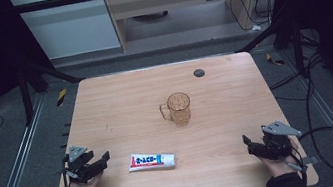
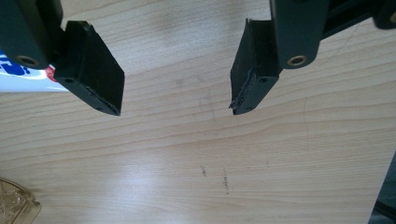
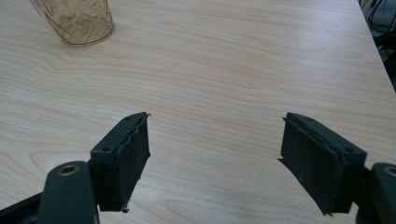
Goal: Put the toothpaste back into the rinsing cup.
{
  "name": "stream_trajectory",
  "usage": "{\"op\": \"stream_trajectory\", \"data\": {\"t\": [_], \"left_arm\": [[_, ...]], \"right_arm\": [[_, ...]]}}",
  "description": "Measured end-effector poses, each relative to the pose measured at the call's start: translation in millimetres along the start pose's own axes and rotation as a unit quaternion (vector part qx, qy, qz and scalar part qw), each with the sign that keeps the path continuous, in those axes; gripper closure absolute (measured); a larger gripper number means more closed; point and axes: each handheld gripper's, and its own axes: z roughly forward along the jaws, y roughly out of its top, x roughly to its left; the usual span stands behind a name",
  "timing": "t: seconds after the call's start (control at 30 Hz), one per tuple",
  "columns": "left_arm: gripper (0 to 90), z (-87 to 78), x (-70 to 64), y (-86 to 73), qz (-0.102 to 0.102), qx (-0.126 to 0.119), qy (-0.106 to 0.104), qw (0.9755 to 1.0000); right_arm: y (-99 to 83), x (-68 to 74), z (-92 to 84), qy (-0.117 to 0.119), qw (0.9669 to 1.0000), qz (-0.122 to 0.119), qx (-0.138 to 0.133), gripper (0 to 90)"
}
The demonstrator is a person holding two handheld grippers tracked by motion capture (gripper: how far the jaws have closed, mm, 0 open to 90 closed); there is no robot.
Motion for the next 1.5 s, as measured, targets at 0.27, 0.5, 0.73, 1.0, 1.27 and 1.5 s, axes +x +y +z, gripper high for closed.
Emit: {"op": "stream_trajectory", "data": {"t": [0.27,0.5,0.73,1.0,1.27,1.5], "left_arm": [[38.5,-1.9,-13.0,-1.5,0.026,-0.005,-0.034,0.9991],[50.0,-3.4,-29.5,3.0,0.045,-0.007,-0.075,0.9961],[60.3,0.1,-51.3,9.3,0.071,-0.007,-0.102,0.9922],[72.3,10.2,-78.3,17.8,0.108,0.009,-0.142,0.9840],[84.0,18.7,-100.2,27.2,0.121,0.018,-0.179,0.9762],[88.6,34.1,-123.3,30.9,0.144,0.034,-0.188,0.9709]], "right_arm": [[-1.2,6.6,-2.1,0.004,0.9999,-0.009,0.004,24.1],[0.2,13.6,0.3,0.016,0.9997,-0.018,0.006,25.3],[1.1,18.1,1.9,0.027,0.9994,-0.022,0.006,26.5],[2.0,22.0,5.5,0.032,0.9991,-0.024,0.011,26.8],[1.8,24.3,8.6,0.035,0.9989,-0.027,0.016,27.7],[1.0,24.8,10.2,0.040,0.9986,-0.030,0.019,28.0]]}}
